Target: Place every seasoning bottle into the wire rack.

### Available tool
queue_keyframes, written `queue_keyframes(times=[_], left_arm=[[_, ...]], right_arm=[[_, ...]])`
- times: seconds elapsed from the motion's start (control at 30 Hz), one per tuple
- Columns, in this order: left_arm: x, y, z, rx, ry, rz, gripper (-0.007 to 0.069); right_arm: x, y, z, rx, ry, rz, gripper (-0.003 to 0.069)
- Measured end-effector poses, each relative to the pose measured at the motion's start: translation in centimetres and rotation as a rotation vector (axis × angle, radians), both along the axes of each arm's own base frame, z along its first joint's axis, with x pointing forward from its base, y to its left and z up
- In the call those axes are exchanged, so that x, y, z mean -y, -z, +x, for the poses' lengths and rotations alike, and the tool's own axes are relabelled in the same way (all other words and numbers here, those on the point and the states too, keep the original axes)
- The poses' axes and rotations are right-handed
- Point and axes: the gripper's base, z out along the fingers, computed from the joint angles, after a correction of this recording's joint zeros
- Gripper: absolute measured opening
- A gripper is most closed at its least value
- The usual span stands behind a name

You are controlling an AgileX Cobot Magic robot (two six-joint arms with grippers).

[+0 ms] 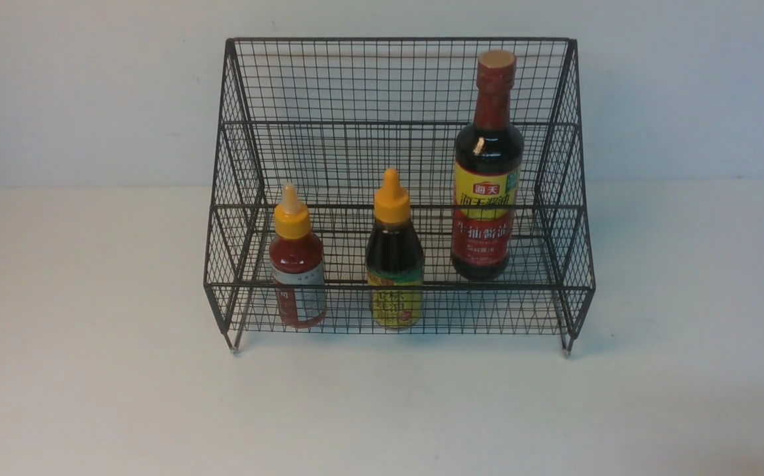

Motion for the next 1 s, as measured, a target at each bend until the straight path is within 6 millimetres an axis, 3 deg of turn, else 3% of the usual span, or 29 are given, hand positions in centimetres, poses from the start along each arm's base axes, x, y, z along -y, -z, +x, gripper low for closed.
queue_keyframes(times=[0.3,0.37,0.53,0.6,0.67,0.73,0.83,0.9,0.93,1.0], left_arm=[[-3.0,0.2,-3.9,0.058,-0.034,0.021,-0.0005],[-3.5,0.9,-4.2,0.047,-0.059,0.061,-0.0005],[-4.0,5.2,-4.3,0.002,-0.131,0.107,-0.0005],[-4.1,9.7,-4.2,-0.052,-0.208,0.122,-0.0005],[-4.1,11.5,-4.1,-0.07,-0.242,0.126,-0.0005],[-4.0,16.8,-3.5,-0.136,-0.339,0.12,-0.0005],[-4.0,21.7,-2.6,-0.207,-0.428,0.115,-0.0005],[-4.0,23.2,-2.2,-0.235,-0.45,0.122,-0.0005],[-4.1,25.8,-1.6,-0.294,-0.493,0.137,-0.0005],[-4.1,27.4,-1.4,-0.335,-0.516,0.134,-0.0005]], right_arm=[[0.0,0.0,0.0,0.0,0.0,0.0,-0.001],[0.0,0.0,0.0,0.0,0.0,0.0,-0.001],[0.0,0.0,0.0,0.0,0.0,0.0,-0.001],[0.0,0.0,0.0,0.0,0.0,0.0,-0.001],[0.0,0.0,0.0,0.0,0.0,0.0,-0.001],[0.0,0.0,0.0,0.0,0.0,0.0,-0.001],[0.0,0.0,0.0,0.001,0.0,-0.001,-0.001],[0.0,0.0,0.0,0.001,0.0,-0.001,-0.001],[0.0,0.0,0.0,0.001,0.0,-0.001,-0.001],[0.0,0.0,0.0,0.001,0.0,-0.001,-0.001]])
